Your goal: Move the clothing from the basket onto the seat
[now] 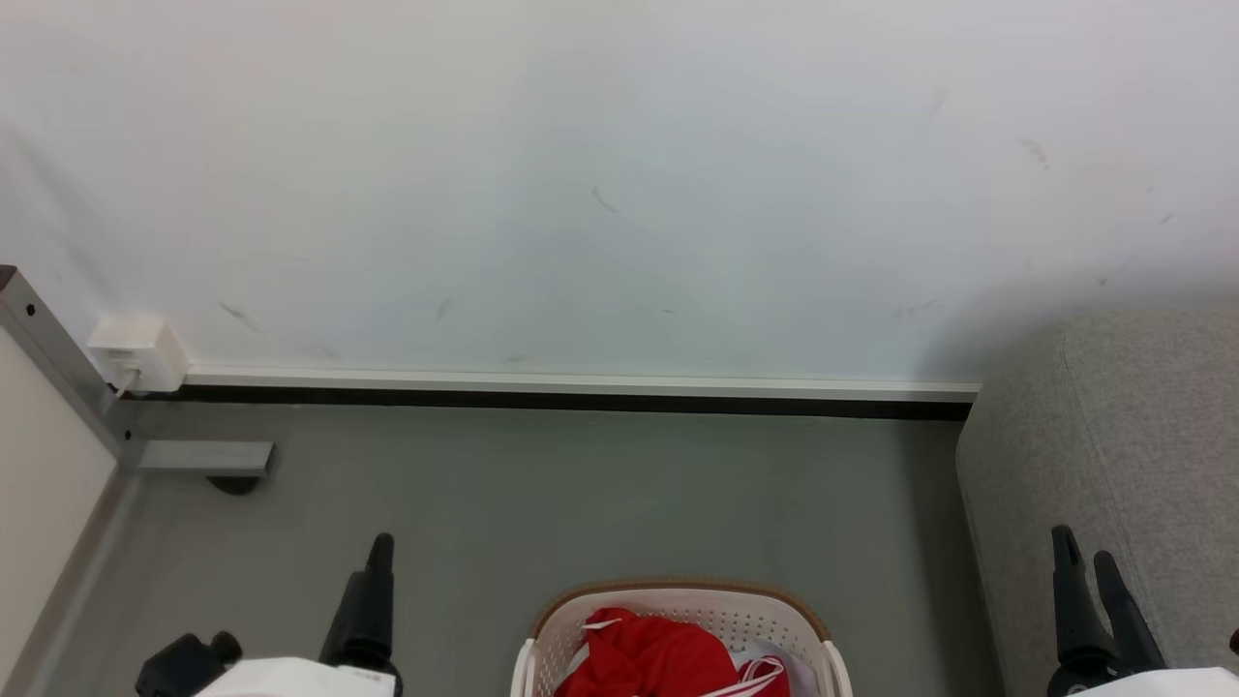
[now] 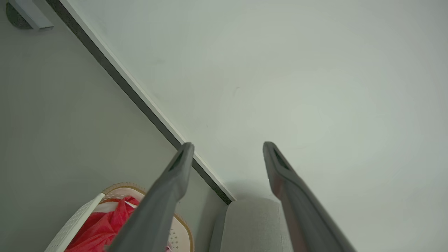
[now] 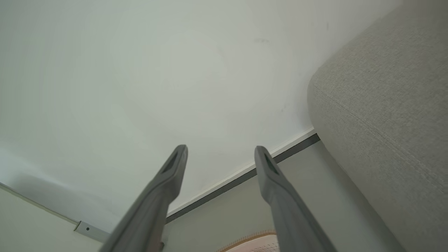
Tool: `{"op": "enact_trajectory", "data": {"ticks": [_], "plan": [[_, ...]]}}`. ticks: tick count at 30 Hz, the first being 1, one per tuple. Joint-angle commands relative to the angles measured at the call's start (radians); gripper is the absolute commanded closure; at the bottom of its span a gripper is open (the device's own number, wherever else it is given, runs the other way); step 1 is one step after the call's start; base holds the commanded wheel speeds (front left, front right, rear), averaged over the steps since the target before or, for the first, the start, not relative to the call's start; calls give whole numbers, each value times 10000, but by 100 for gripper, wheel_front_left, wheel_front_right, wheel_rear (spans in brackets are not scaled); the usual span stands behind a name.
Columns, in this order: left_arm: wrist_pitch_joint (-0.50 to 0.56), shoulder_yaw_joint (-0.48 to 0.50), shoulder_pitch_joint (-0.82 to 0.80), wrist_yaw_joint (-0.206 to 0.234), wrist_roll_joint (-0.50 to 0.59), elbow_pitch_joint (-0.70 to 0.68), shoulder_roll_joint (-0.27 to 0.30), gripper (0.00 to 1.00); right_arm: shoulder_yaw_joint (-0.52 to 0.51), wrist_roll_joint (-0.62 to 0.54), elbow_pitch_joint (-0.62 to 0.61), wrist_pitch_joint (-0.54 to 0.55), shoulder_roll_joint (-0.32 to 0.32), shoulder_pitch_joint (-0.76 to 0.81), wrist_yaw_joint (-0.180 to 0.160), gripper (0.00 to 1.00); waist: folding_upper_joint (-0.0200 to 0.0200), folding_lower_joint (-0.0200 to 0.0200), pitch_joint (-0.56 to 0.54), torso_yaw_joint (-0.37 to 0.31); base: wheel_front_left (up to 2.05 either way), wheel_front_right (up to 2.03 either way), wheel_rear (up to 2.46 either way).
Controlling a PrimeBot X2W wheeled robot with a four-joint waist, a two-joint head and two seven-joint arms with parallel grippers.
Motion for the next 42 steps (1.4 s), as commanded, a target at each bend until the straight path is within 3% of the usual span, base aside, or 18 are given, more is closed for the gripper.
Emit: {"op": "enact_trajectory", "data": {"ticks": [1, 18, 42], "plan": [[-138, -73, -26, 41, 528, -178, 83, 0, 46, -546, -190, -140, -148, -52, -8, 0, 0, 0, -2, 15, 0, 0, 0], [-690, -518, 125, 427, 3606, -465, 102, 0, 279, -3489, -332, -680, -275, 93, -11, 0, 0, 0, -36, 127, 0, 0, 0], [-1305, -694, 358, 551, 6547, -389, 123, 0, 286, -5795, -380, -1297, -205, 344, -15, 0, 0, 0, -102, 271, 0, 0, 0]]}}
